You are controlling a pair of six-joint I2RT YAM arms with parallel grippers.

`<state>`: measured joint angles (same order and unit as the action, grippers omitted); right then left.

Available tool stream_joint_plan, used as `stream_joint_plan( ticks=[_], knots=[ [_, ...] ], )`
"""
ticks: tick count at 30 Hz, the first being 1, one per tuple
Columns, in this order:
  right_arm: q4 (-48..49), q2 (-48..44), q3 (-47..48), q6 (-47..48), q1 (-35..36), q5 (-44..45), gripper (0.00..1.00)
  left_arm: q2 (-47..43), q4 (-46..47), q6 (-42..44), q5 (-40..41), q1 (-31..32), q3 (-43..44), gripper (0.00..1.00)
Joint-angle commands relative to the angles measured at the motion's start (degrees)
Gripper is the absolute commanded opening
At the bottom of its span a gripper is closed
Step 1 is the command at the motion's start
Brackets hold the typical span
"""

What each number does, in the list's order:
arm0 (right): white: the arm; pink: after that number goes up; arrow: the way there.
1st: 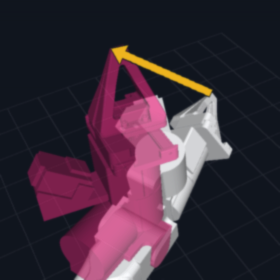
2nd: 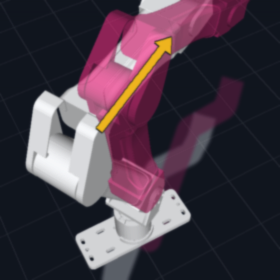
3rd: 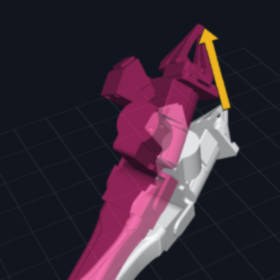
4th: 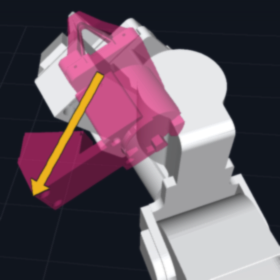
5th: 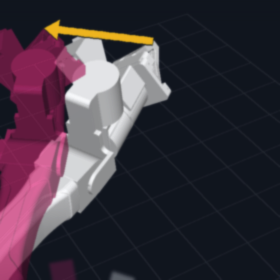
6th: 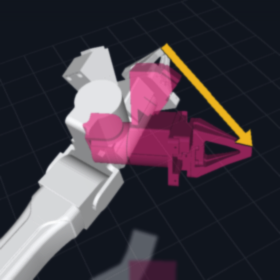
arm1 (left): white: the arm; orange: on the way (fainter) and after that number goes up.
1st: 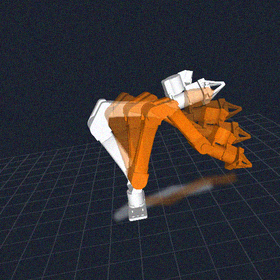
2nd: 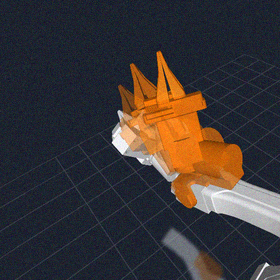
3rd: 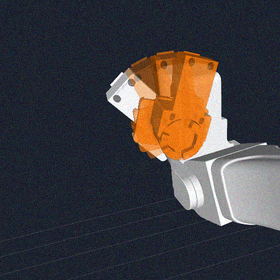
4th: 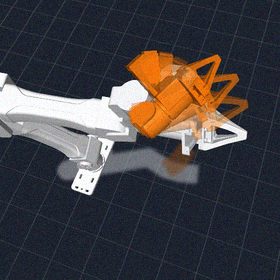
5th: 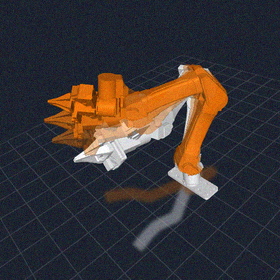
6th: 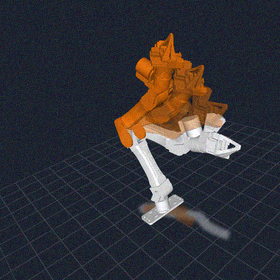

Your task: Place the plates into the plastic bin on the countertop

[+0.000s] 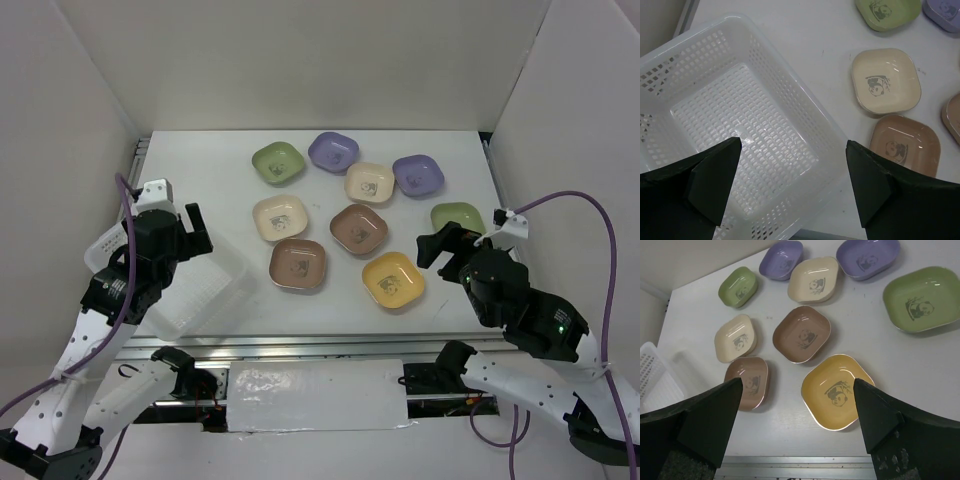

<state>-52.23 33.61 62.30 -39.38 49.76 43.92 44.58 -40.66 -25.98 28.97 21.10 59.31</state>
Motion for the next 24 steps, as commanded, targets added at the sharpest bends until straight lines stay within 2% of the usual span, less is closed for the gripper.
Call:
stream_joint_plan(
  ticks=[1,5,7,8,10,11,12,14,19,21,24],
  knots=[
    [-0.51,-0.21,0.72,0.61,-0.45,1.52,1.0,-0.89,1.64,-1.18,2.67,0.17,1.16,0.99],
    [1.07,0.58,0.1,2.89,-0.97,-0.59,1.0,-1.07,1.47,-1.53,3.2,0.25,1.16,0.99],
    [5.01,1.11,-1.74,4.65,-1.5,-2.34,1.0,-0.72,1.47,-1.36,3.02,0.25,1.16,0.99],
    [6.68,2.59,-2.7,5.62,-3.85,-4.26,1.0,-0.72,1.55,-1.36,2.67,0.17,1.16,0.99],
    [10.82,6.27,-3.86,6.76,-9.91,-9.35,1.0,-0.46,1.55,-1.36,2.41,0.17,1.16,0.99],
    [11.27,11.87,-3.51,6.77,-13.95,-16.34,1.0,-0.28,1.47,-1.36,2.14,0.17,1.25,0.99],
    [12.66,14.62,-3.5,6.77,-22.69,-20.59,1.0,0.15,1.47,-1.27,2.14,0.17,1.25,0.99],
    [17.48,23.73,-5.07,7.03,-33.17,-32.16,1.0,0.68,1.55,-1.01,1.62,0.25,1.25,0.99],
    [22.95,43.86,-3.77,7.12,-35.69,-31.53,1.0,2.09,1.64,-0.48,0.56,0.08,1.16,0.99],
    [25.5,50.99,-2.36,7.47,-35.96,-34.33,1.0,2.79,1.82,-0.13,-0.23,0.17,1.16,0.99],
    [28.14,56.03,-1.05,6.42,-36.83,-35.92,0.98,3.67,1.73,0.4,-1.81,0.08,1.33,0.99]
  ],
)
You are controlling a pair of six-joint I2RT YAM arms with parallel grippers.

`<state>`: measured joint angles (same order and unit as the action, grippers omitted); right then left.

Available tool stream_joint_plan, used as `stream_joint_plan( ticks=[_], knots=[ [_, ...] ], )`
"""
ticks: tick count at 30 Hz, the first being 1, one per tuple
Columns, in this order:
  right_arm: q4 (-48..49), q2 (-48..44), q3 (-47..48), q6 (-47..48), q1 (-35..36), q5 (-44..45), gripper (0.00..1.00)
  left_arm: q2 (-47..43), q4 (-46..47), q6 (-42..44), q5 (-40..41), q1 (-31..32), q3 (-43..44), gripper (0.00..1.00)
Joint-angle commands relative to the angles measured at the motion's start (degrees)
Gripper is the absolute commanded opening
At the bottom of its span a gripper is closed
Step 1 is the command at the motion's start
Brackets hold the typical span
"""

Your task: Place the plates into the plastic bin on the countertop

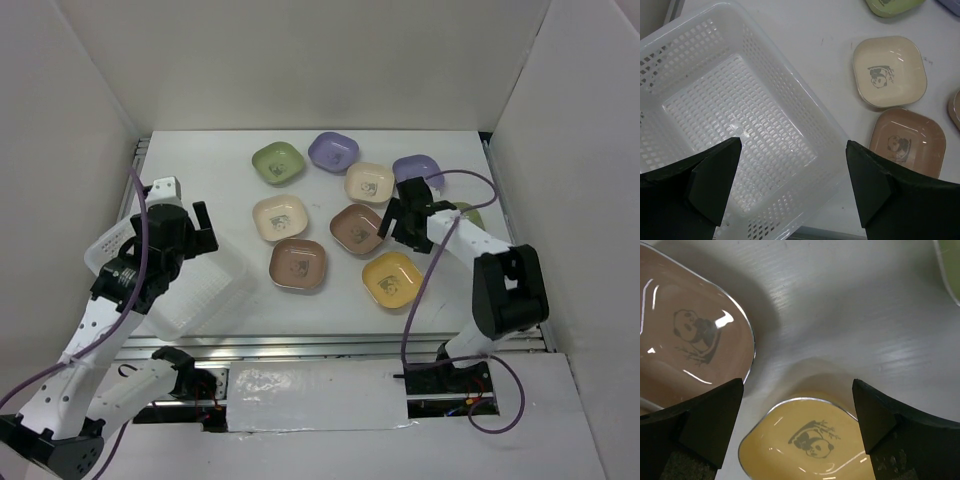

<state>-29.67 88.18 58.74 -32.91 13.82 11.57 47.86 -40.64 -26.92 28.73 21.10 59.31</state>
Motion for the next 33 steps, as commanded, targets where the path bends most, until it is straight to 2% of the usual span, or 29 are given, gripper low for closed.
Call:
stream_joint_plan(
  ticks=[1,4,7,8,10,13,16,18,22,23,30,33],
  knots=[
    [6.89,3.73,2.69,-0.14,-0.99,-4.27,0.97,0.57,1.71,1.43,-1.83,0.08,1.34,0.99],
    [8.57,7.08,2.26,-0.49,-0.82,-5.95,0.92,0.83,1.79,1.6,-2.19,0.08,1.33,0.99],
    [9.19,10.5,3.83,-0.41,-0.03,-6.39,0.83,0.48,1.97,1.87,-2.63,0.08,1.16,0.99],
    [8.93,11.3,4.45,-0.14,-0.03,-6.56,0.75,0.31,2.06,1.96,-2.63,0.17,1.16,0.99],
    [9.01,13.33,5.5,0.03,0.32,-7.35,0.66,0.13,2.06,1.96,-2.54,0.17,1.07,0.99],
    [8.76,14.91,6.47,0.12,0.85,-7.35,0.55,0.13,1.88,1.96,-2.28,0.08,1.16,0.99],
    [9.36,15.27,6.39,0.04,2.08,-7.62,0.35,0.13,1.8,1.87,-1.93,0.08,1.16,0.99],
    [9.46,14.83,6.39,-0.14,3.05,-7.62,0.3,-0.04,1.71,1.87,-1.75,0.08,1.16,0.99],
    [8.67,13.77,8.14,-0.84,4.89,-6.92,0.08,-0.48,1.71,1.69,-1.31,0.08,1.07,0.99],
    [8.14,12.99,9.01,-1.11,5.42,-6.57,0.0,-0.57,1.79,1.69,-1.4,0.08,1.07,0.99],
    [4.02,6.05,13.85,-2.08,9.8,0.36,0.0,0.22,2.06,1.87,-3.07,0.08,1.07,0.99],
    [-3.43,5.42,21.91,-1.99,14.28,6.51,0.0,-0.04,1.62,1.17,-2.19,-0.01,1.51,0.99]
  ],
)
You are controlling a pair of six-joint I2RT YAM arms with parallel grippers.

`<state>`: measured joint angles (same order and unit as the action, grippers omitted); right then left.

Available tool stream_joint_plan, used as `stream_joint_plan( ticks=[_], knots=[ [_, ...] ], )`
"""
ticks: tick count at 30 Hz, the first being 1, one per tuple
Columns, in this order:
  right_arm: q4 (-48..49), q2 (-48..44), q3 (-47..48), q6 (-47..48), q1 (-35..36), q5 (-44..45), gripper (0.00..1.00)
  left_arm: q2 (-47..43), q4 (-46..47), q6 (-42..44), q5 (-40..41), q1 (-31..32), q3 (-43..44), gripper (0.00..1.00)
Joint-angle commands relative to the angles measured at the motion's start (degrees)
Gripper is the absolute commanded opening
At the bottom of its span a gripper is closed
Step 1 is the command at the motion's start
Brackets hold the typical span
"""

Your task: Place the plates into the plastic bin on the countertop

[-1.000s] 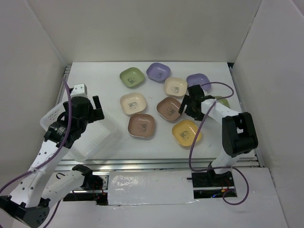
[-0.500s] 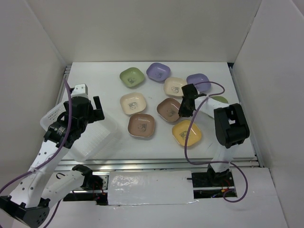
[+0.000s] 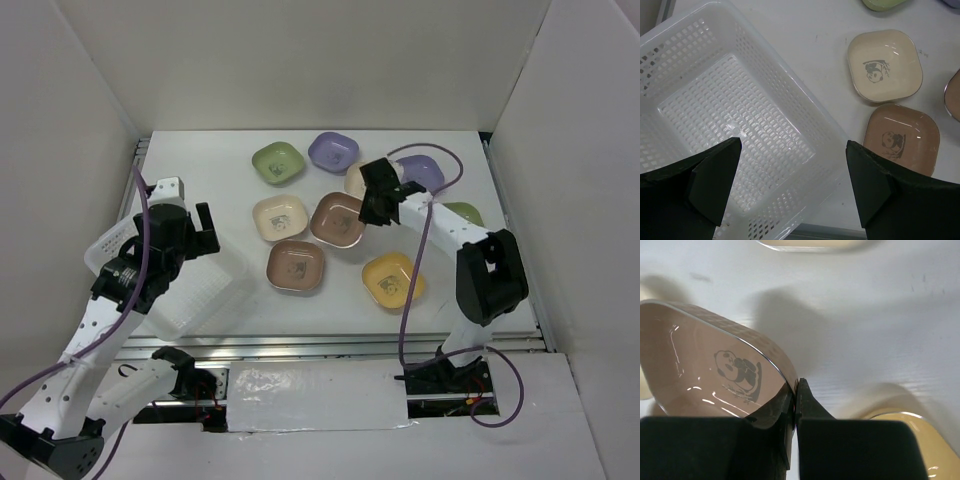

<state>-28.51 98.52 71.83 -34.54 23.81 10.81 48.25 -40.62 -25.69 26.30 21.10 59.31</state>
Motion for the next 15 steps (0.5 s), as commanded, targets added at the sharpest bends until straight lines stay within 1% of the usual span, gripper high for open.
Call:
stream_joint_plan(
  ticks=[1,3,4,5,6,7,9,10,12,14,15],
  knots=[
    [-6.36,-4.57,11.03,-0.61,5.18,9.12,0.0,-0.7,1.68,-0.23,0.41,0.08,1.42,0.99],
    [-9.44,-2.99,15.07,-1.23,7.03,11.86,0.0,-1.4,1.77,-0.67,0.94,-0.1,1.16,0.99],
    [-10.41,-2.64,18.14,-0.62,8.86,11.87,0.0,-1.93,2.21,-1.37,0.94,-0.1,1.07,0.99],
    [-10.6,-1.67,19.21,0.0,9.93,11.08,0.0,-2.1,2.56,-1.64,0.77,-0.53,1.07,0.99],
    [-10.77,-1.23,20.53,0.53,11.15,10.12,0.0,-2.28,2.91,-1.9,0.16,-0.88,1.07,0.99],
    [-10.86,-0.79,22.72,1.92,13.78,8.11,0.0,-1.85,3.61,-1.82,-2.72,-1.41,1.07,0.99],
    [-9.47,0.27,24.4,3.25,16.25,5.47,0.0,-0.1,4.14,-1.12,-6.16,-3.25,1.51,0.99],
    [-9.37,0.53,25.1,4.13,17.31,3.02,0.0,0.52,4.41,-0.68,-9.92,-4.04,1.69,0.99],
    [-9.54,2.63,28.86,4.66,20.04,0.46,0.0,1.84,4.15,-0.67,-11.53,-6.42,2.48,0.99],
    [-10.77,6.84,33.0,4.93,22.23,-1.31,0.0,1.59,4.32,-0.76,-11.8,-8.44,2.48,0.99],
    [-11.91,8.43,37.55,5.01,22.94,-1.93,0.0,0.71,4.15,-1.72,-11.11,-8.97,2.39,0.99]
  ],
)
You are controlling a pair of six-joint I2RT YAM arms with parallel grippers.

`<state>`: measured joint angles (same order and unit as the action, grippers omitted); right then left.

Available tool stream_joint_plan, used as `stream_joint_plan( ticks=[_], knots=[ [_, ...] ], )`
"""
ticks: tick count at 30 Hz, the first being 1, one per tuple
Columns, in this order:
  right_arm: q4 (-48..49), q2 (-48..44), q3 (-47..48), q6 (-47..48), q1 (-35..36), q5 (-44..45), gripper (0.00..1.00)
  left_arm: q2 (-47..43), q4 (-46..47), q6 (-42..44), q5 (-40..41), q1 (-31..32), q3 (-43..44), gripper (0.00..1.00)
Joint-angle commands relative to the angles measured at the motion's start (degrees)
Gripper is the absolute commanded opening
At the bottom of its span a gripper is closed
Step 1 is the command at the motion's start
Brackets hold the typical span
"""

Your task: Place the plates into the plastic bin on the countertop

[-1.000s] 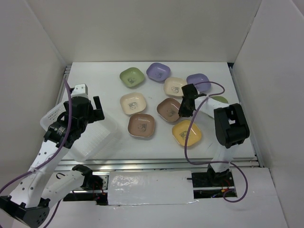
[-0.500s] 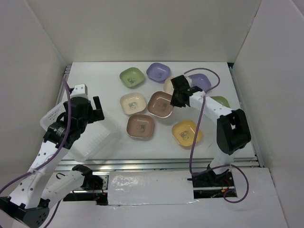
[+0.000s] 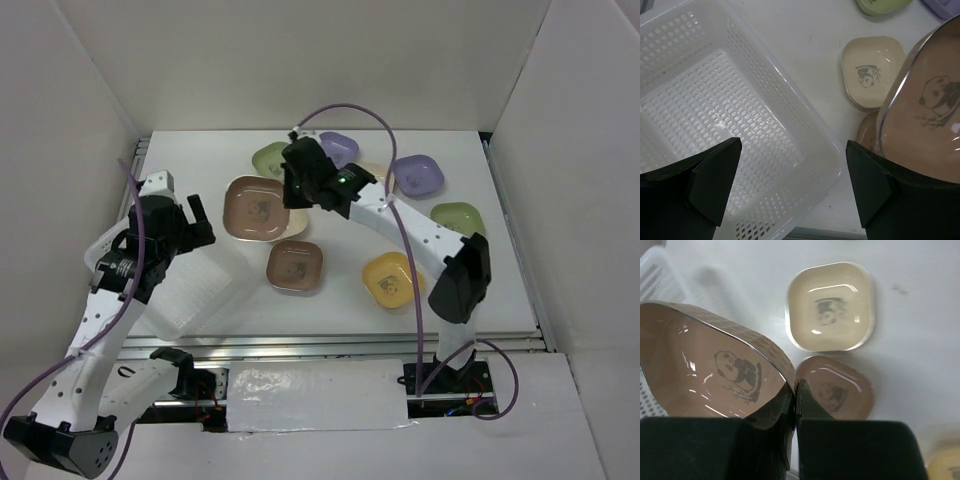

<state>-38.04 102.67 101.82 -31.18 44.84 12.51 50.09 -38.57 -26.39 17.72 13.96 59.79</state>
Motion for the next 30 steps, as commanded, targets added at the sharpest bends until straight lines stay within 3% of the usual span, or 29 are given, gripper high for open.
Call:
stream_joint_plan(
  ticks=[1,8,14,20,21,23,24,25,26,30],
  knots=[
    [-2.65,7.68,9.95,1.65,2.53,-5.46,0.0,-1.74,1.83,-1.73,-0.42,-2.52,1.91,0.99],
    [-3.01,26.68,31.13,-0.37,6.75,-15.74,0.0,-12.62,2.71,-5.86,8.46,-5.43,-0.9,0.99],
    [7.87,31.88,28.09,-5.2,8.16,-22.34,0.01,-18.35,2.7,-7.36,13.31,-5.87,-2.48,0.99],
    [11.4,34.35,29.14,-5.56,10.09,-25.08,0.05,-17.22,2.53,-6.83,13.05,-5.87,-2.4,0.99],
    [11.76,34.17,29.05,-5.65,10.44,-25.17,0.1,-16.87,2.18,-6.83,13.05,-5.78,-2.14,0.99],
    [12.73,32.69,27.74,-5.3,10.62,-25.43,0.54,-16.34,2.09,-6.48,12.78,-5.87,-2.13,0.99],
    [13.16,31.81,25.64,-5.21,10.79,-25.08,0.66,-16.16,2.09,-6.39,12.52,-5.87,-2.22,0.99],
    [14.74,30.58,24.14,-4.77,11.06,-24.91,0.88,-16.16,2.27,-6.04,12.35,-5.87,-2.31,0.99],
    [15.45,27.78,22.65,-4.59,11.23,-24.82,1.0,-16.16,2.44,-5.95,12.0,-5.87,-2.4,0.99],
    [16.95,18.81,13.79,-3.45,10.97,-19.75,1.0,-16.07,2.44,-5.69,11.9,-5.87,-2.4,0.99]
  ],
)
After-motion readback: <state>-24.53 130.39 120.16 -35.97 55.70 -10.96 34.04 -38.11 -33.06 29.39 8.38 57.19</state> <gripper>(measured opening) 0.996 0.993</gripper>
